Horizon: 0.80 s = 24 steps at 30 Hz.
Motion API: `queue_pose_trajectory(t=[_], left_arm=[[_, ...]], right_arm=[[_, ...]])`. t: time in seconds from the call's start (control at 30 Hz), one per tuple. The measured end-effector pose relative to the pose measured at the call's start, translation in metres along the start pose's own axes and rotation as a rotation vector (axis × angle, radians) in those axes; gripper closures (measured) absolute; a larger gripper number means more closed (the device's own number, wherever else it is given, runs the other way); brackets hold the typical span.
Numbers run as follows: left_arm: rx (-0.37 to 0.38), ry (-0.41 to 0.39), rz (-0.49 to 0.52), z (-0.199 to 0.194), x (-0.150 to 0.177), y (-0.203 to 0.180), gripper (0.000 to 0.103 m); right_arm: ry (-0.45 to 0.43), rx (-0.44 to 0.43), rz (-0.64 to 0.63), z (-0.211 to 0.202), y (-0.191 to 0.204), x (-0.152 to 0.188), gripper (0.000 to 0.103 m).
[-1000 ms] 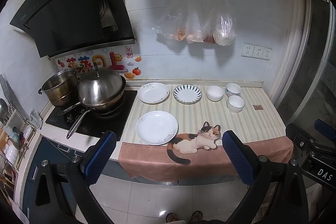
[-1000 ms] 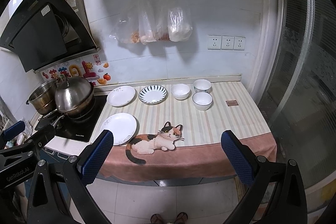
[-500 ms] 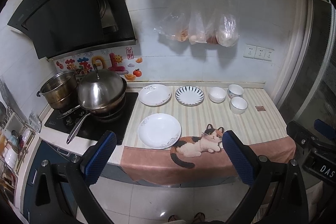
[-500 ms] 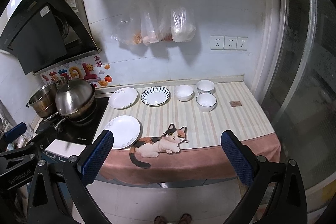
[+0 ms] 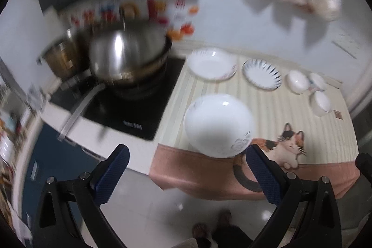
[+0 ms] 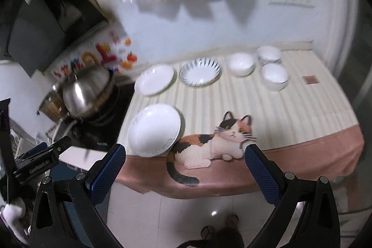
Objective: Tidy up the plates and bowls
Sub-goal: 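Reach the left gripper to the grey-swirl white plate and grasp its rim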
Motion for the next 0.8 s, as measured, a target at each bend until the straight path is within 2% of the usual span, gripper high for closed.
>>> queue_pose_trajectory(t=[0.1, 0.27, 0.4, 0.53, 0.63, 0.77, 0.8], left_arm=[[0.001, 0.052, -0.056, 0.05, -0.003, 0.02, 0.001], [-0.01, 0.148, -0.076, 0.131, -0.009, 0.038, 0.002], [0.051, 0.26, -0.123, 0.197, -0.009, 0.047, 0.015], [0.04, 0.348, -0.154, 0.24, 0.002, 0.057, 0.023], [0.037, 0.407, -0.166, 0.262, 0.011, 0.062, 0.034], [0.077, 0.447, -0.188, 0.275, 0.018, 0.06, 0.055], [0.088, 0.452, -0.194, 0.277, 0.02, 0.058, 0.064]], right_arm=[[0.052, -0.001, -0.043, 0.056, 0.015, -0.004, 0.0], [0.191, -0.07, -0.107, 0.171, 0.049, -0.014, 0.0], [0.307, -0.113, -0.171, 0.252, 0.076, -0.015, 0.006], [0.442, -0.17, -0.211, 0.319, 0.097, -0.004, 0.023], [0.495, -0.207, -0.228, 0.348, 0.108, 0.002, 0.034], [0.557, -0.247, -0.264, 0.373, 0.12, 0.011, 0.051], [0.571, -0.257, -0.27, 0.378, 0.122, 0.014, 0.06]])
Point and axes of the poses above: each gripper's, at about its wrist camera, not at the fingertips, and z roughly the way its jaws point, y to its left, x to its underside, the point moved 9 cm from there along z, roughly the way its jaws point, and after that the axes turned 14 degrees about x, right-handed, at the moved point
